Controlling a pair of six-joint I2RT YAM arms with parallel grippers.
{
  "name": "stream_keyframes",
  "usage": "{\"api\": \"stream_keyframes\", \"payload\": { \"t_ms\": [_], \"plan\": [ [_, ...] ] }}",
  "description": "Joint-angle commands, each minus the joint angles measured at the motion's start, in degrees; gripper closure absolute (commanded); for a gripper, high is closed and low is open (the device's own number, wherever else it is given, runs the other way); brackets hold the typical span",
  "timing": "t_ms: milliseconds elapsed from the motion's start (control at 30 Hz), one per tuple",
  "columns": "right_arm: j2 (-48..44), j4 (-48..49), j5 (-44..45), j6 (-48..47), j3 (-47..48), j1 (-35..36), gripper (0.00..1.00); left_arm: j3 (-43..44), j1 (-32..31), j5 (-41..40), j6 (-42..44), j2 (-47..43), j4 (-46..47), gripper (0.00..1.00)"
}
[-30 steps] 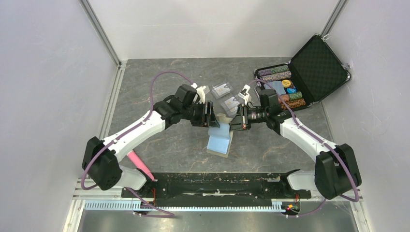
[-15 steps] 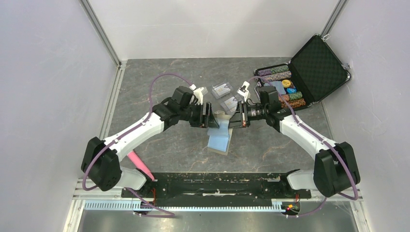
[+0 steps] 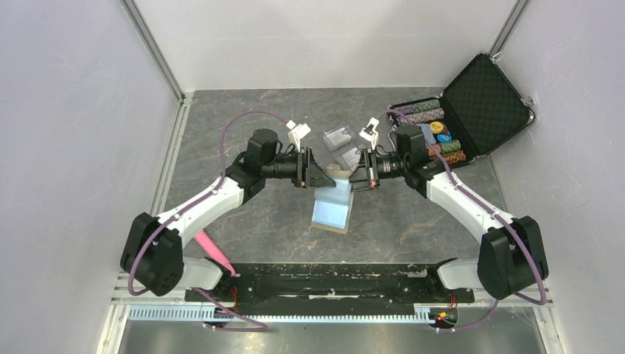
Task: Put the credit cards into the card holder
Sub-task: Open the card holder.
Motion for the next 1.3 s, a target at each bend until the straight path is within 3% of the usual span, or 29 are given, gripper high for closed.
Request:
{"api": "stream_keyframes", "payload": {
  "t_ms": [0,167,233,367,500,633,900,1100,1200,1267],
  "plan": [
    [-0.1,2.9,-2.3,0.9,1.8,0.0,1.00,0.6,0.6,6.0,-6.2,0.1,11.8,0.54],
    [-0.2,3.5,-1.1,1.2,2.1,0.0,0.99,1.5,0.6,7.7,-7.5,2.2,12.2,0.96],
    [-0.3,3.5,-0.2,1.2,2.5,-0.3,0.87,1.3,0.6,7.0,-7.5,1.8,12.0,0.98],
    [-2.3,3.5,2.8,0.7,1.8,-2.9,0.50,1.4,1.7,3.1,-6.0,-0.7,7.4,0.98],
    [-5.1,3.7,4.1,-0.5,-0.2,-6.0,0.22,2.6,2.6,-1.4,-3.1,-3.8,0.3,0.98],
    [-6.7,6.0,2.3,-0.7,-1.8,-6.0,0.09,3.0,2.8,-0.6,-3.4,-4.9,-0.1,0.98],
    [-7.9,20.4,0.0,8.8,-7.1,-3.9,0.08,4.1,2.8,2.6,-5.1,-4.4,1.7,0.98],
    [-5.3,27.4,0.2,14.0,-7.5,-3.1,0.25,4.4,2.7,6.4,-6.3,-4.1,3.3,0.98],
    [-4.3,33.1,-0.1,18.2,-7.7,-2.5,0.29,4.2,2.7,7.6,-6.6,-3.9,3.4,0.98],
    [-3.4,35.4,-0.3,20.0,-7.5,-1.8,0.40,4.1,2.7,8.0,-6.7,-4.1,3.5,0.98]
  ]
}}
